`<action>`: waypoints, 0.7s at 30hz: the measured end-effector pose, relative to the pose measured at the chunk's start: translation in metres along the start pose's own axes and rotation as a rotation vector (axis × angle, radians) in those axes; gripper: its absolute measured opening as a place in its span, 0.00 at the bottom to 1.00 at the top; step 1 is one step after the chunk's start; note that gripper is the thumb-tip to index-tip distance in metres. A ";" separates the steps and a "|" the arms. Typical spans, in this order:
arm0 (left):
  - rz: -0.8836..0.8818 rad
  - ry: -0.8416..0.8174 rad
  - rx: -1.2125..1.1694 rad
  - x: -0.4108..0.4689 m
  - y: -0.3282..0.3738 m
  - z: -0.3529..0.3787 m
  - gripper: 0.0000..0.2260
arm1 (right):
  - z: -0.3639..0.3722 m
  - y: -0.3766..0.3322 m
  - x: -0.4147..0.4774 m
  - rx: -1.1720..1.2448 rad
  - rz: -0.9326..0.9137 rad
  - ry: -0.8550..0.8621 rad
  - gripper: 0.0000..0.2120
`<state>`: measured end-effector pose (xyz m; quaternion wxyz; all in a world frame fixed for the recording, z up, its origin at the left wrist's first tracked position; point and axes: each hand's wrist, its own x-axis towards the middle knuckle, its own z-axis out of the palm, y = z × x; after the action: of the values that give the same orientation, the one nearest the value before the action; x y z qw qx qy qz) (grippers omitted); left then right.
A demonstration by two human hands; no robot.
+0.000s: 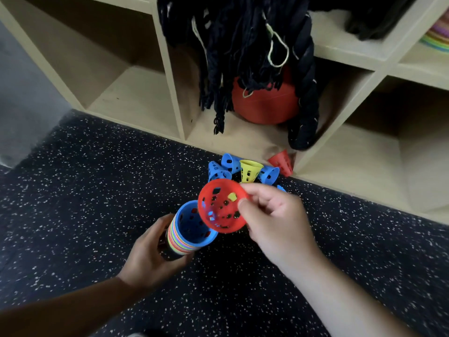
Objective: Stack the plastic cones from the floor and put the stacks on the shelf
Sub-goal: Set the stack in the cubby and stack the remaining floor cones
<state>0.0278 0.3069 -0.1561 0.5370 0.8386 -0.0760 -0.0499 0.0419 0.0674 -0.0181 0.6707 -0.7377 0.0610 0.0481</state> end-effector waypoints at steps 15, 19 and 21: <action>-0.066 0.030 -0.041 0.021 0.001 -0.008 0.32 | 0.006 0.102 0.085 -0.544 0.133 -0.024 0.23; -0.080 0.048 -0.052 0.020 0.001 -0.012 0.33 | 0.001 0.138 0.112 -0.719 0.300 -0.101 0.27; -0.098 0.037 -0.060 0.018 0.000 -0.013 0.33 | -0.001 0.140 0.113 -0.771 0.285 -0.094 0.18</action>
<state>0.0475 0.3154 -0.1509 0.5601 0.8257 -0.0235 -0.0626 0.1318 0.0509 -0.1728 0.3341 -0.9160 0.1093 0.1936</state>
